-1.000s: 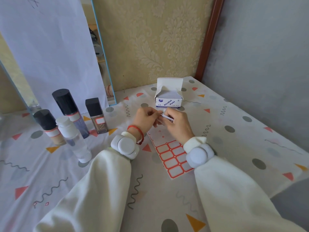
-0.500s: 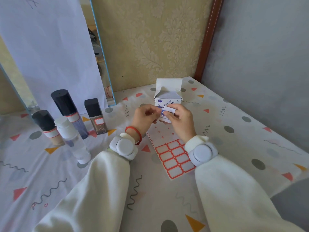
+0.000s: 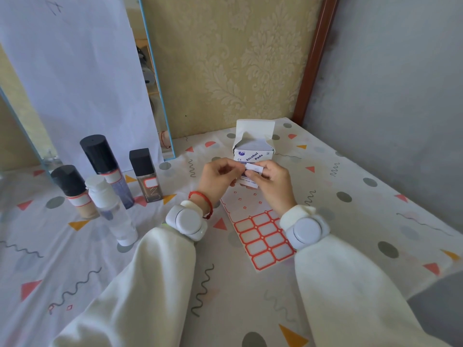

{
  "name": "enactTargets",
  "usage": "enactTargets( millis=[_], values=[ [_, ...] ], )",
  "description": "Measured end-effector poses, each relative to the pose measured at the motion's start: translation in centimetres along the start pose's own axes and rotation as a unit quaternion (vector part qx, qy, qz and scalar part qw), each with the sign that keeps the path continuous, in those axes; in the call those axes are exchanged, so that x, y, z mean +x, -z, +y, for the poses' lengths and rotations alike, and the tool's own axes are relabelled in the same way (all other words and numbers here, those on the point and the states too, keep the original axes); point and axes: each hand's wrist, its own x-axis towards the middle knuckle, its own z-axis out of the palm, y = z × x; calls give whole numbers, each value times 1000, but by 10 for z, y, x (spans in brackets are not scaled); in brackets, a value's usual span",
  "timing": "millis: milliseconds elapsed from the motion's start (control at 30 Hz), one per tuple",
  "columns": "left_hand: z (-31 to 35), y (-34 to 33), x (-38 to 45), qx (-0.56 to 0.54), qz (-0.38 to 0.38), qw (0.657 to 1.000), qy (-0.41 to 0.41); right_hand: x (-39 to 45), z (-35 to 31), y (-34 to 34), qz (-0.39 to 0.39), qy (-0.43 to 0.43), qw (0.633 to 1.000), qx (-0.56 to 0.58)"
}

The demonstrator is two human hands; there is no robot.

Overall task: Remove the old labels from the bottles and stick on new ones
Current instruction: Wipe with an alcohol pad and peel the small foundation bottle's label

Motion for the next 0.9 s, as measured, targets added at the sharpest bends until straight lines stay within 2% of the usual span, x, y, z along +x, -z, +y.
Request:
enactTargets(
  millis=[467, 700, 900],
  values=[
    [1, 0, 3, -67, 2, 995, 67, -1, 0, 0, -8, -4, 1000, 29],
    [-6, 0, 7, -36, 55, 995, 79, 0, 2, 2, 5, -11, 1000, 17],
    [-10, 0, 9, -15, 71, 995, 67, 0, 3, 2, -1, -16, 1000, 13]
  ],
)
